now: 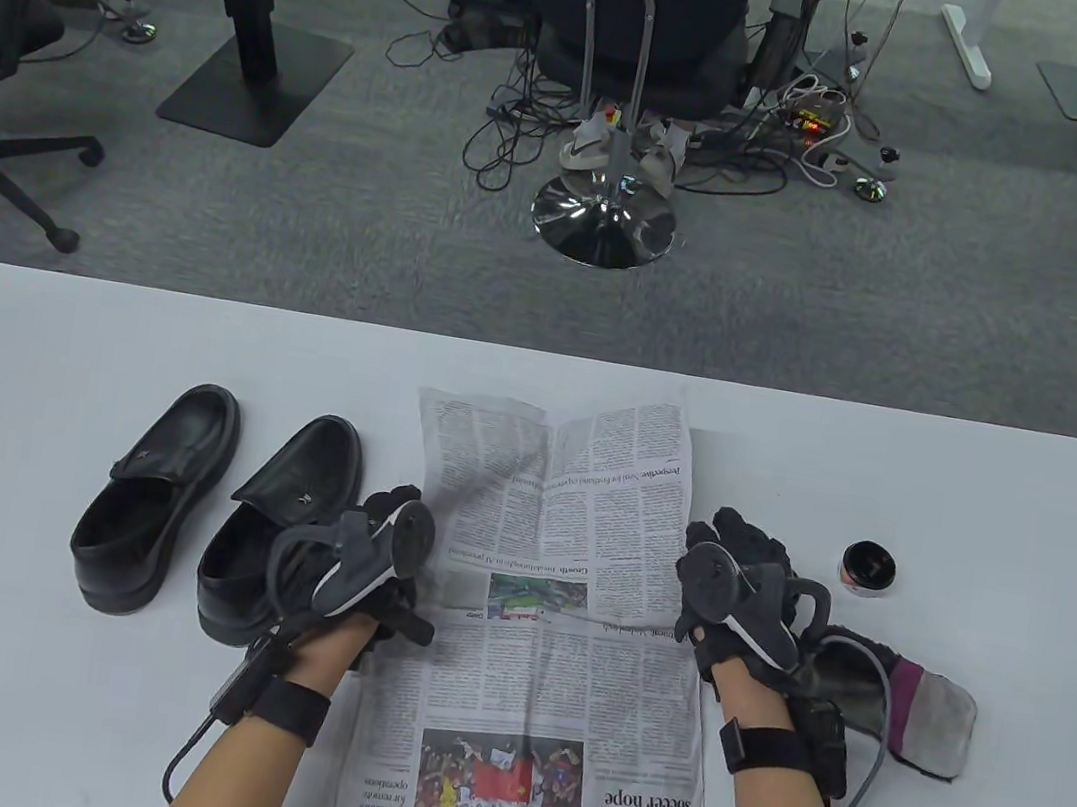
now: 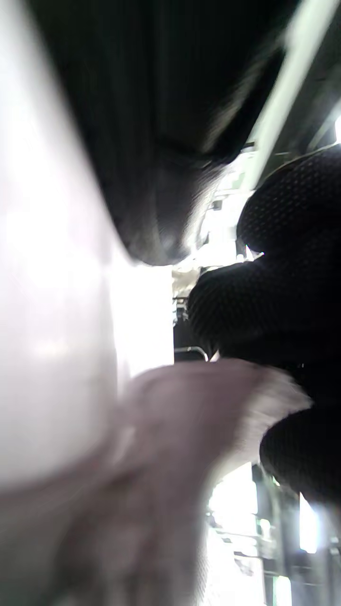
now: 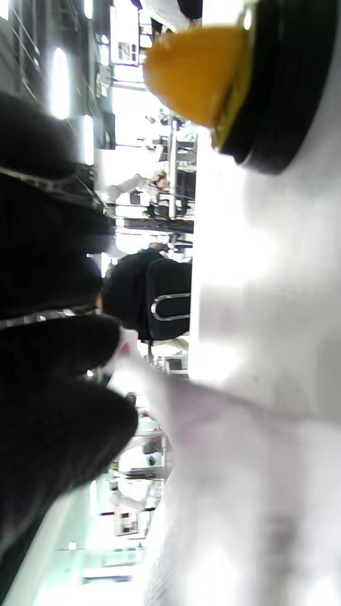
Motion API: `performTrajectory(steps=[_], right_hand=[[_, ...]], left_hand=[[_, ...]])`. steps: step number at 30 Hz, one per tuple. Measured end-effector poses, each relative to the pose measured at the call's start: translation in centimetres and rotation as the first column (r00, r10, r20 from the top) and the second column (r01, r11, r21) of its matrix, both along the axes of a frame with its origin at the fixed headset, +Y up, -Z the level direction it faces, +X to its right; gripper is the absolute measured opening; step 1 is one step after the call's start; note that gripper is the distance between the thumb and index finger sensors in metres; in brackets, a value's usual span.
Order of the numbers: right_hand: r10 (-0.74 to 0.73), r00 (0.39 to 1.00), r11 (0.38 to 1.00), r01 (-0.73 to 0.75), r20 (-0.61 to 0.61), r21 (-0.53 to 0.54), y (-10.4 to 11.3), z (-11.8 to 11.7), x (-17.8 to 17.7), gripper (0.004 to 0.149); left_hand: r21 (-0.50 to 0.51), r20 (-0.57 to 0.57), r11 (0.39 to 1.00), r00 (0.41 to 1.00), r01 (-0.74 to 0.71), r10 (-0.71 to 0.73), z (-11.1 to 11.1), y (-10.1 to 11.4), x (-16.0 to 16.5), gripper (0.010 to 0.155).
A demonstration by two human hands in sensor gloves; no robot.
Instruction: Dip and apply built-in sponge shoe polish on shoes
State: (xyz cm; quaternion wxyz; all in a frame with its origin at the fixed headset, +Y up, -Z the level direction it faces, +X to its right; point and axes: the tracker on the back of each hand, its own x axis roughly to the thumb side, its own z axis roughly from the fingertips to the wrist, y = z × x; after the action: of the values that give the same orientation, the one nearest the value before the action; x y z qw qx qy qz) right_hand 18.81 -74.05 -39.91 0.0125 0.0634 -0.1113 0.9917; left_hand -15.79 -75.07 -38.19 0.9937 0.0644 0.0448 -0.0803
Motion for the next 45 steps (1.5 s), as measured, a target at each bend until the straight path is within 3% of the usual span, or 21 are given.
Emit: performTrajectory(steps=[2, 6, 8, 10, 13, 16, 18, 20, 21, 23, 26, 29, 32, 37, 39, 41, 45], right_hand=[[-0.068, 0.996, 0.994, 0.073, -0.058, 0.083, 2.5, 0.8, 0.1, 0.07], [-0.318, 0.924, 0.922, 0.354, -0.212, 0.158, 9.3, 3.9, 2.0, 0.077], [-0.374, 0.893, 0.894, 0.419, -0.252, 0.158, 11.0, 5.4, 3.4, 0.078], [-0.371, 0.898, 0.894, 0.414, -0.235, 0.172, 11.6, 6.9, 5.1, 0.08], [-0.318, 0.941, 0.933, 0.333, -0.12, 0.138, 9.6, 8.2, 8.1, 0.083], [-0.274, 0.962, 0.96, 0.274, 0.0, -0.06, 5.7, 8.5, 11.0, 0.09], [-0.235, 0.968, 0.931, 0.251, 0.091, -0.266, 2.6, 8.4, 12.8, 0.097], [-0.146, 0.974, 0.859, 0.213, 0.174, -0.467, -0.2, 8.4, 14.4, 0.103], [-0.086, 0.975, 0.81, 0.189, 0.206, -0.555, -1.8, 8.3, 15.2, 0.105], [-0.01, 0.971, 0.756, 0.164, 0.239, -0.634, -3.6, 8.2, 16.5, 0.107], [-0.075, 0.952, 0.723, 0.256, 0.296, -0.641, -5.0, 8.1, 18.1, 0.107], [-0.199, 0.911, 0.716, 0.387, 0.362, -0.581, -5.5, 8.0, 18.7, 0.094], [-0.221, 0.897, 0.701, 0.419, 0.384, -0.576, -5.9, 7.9, 19.0, 0.087], [-0.138, 0.916, 0.781, 0.334, 0.376, -0.527, -5.8, 7.5, 18.6, 0.073], [-0.112, 0.924, 0.825, 0.292, 0.365, -0.485, -5.7, 7.3, 18.4, 0.067], [-0.076, 0.931, 0.859, 0.243, 0.356, -0.452, -5.5, 7.2, 18.3, 0.063], [-0.093, 0.929, 0.893, 0.237, 0.359, -0.381, -5.4, 7.3, 18.6, 0.056]], left_hand=[[0.043, 0.016, 0.997, 0.998, 0.067, -0.068, 0.8, 2.2, 0.2, 0.069], [0.181, 0.104, 0.983, 0.995, -0.013, -0.006, 3.8, 8.2, -1.4, 0.068], [0.2, 0.109, 0.979, 0.994, -0.037, 0.016, 5.0, 9.7, -2.8, 0.061], [0.125, 0.074, 0.992, 0.997, -0.03, 0.02, 5.8, 9.8, -4.4, 0.056], [-0.047, -0.031, 0.999, 0.999, -0.016, 0.015, 6.4, 7.7, -6.7, 0.058], [-0.174, -0.098, 0.985, 0.995, -0.016, -0.001, 6.3, 4.4, -8.2, 0.064], [-0.219, -0.14, 0.975, 0.988, 0.029, -0.061, 6.1, 2.5, -8.6, 0.067], [-0.299, -0.167, 0.95, 0.975, 0.093, -0.148, 5.6, 0.7, -8.9, 0.069], [-0.292, -0.182, 0.948, 0.965, 0.129, -0.187, 5.5, 0.2, -8.8, 0.07], [-0.28, -0.155, 0.939, 0.956, 0.199, -0.249, 4.9, -0.6, -8.3, 0.068], [-0.291, -0.178, 0.927, 0.939, 0.236, -0.295, 4.3, -1.2, -8.3, 0.06], [-0.229, -0.196, 0.963, 0.963, 0.14, -0.187, 4.5, -1.1, -8.6, 0.039], [-0.12, -0.112, 0.98, 0.979, 0.158, -0.172, 5.0, 0.2, -8.3, 0.031], [0.056, 0.107, 0.997, 0.993, 0.043, -0.049, 7.3, 4.4, -5.3, 0.029], [0.108, 0.285, 0.994, 0.957, 0.017, -0.047, 8.6, 5.9, -3.0, 0.029], [0.121, 0.469, 0.993, 0.881, 0.002, -0.058, 9.5, 6.7, -0.4, 0.029], [0.027, 0.689, 0.998, 0.722, 0.055, -0.059, 10.4, 5.1, 5.3, 0.03]])
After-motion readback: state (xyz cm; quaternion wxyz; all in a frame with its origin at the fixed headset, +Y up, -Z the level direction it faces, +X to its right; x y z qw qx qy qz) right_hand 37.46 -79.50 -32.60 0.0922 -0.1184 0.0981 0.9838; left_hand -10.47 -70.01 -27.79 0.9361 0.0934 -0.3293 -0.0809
